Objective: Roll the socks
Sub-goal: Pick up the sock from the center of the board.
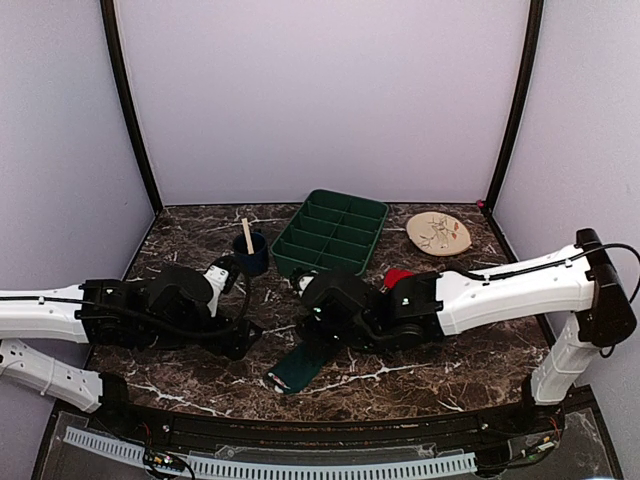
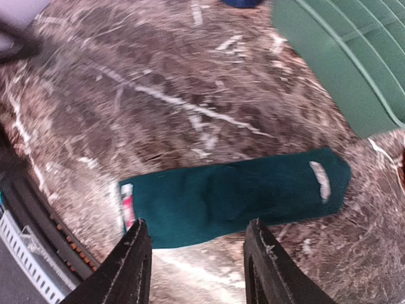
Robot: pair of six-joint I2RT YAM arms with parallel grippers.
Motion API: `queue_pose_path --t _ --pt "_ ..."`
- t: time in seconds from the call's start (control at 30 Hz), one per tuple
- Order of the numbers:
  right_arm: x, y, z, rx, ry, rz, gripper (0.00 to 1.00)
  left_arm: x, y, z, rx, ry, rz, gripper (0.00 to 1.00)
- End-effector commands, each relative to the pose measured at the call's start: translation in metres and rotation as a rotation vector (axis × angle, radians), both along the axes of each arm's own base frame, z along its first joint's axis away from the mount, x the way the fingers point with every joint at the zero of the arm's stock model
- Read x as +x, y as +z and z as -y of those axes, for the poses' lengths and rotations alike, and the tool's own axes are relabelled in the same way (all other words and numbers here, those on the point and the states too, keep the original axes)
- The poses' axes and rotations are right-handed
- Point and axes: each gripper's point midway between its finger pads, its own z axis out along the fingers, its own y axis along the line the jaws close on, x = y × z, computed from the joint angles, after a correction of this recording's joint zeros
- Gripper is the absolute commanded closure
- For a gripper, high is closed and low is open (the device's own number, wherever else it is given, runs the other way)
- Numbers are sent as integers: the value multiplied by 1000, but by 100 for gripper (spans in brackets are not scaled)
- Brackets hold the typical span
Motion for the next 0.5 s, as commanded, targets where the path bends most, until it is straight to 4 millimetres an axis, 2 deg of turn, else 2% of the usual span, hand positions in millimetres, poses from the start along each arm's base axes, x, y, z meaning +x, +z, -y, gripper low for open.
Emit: queue_pose_path --t 0.0,0.07,0.17,0.3,0.47 --pt "-31 -11 -23 -135 129 6 54 9 -12 -27 -31 82 -30 3" --pt "-53 -19 -36 -165 195 -13 55 12 -12 -39 -25 131 -49 4" --pt "-76 -32 -47 -184 271 -48 55 12 -17 -44 -12 152 -68 8" --pt "-90 -51 -50 -227 305 -70 58 11 -31 -49 18 191 -129 19" --pt "-100 -66 -58 -267 354 -73 61 8 -41 -55 33 238 -180 20"
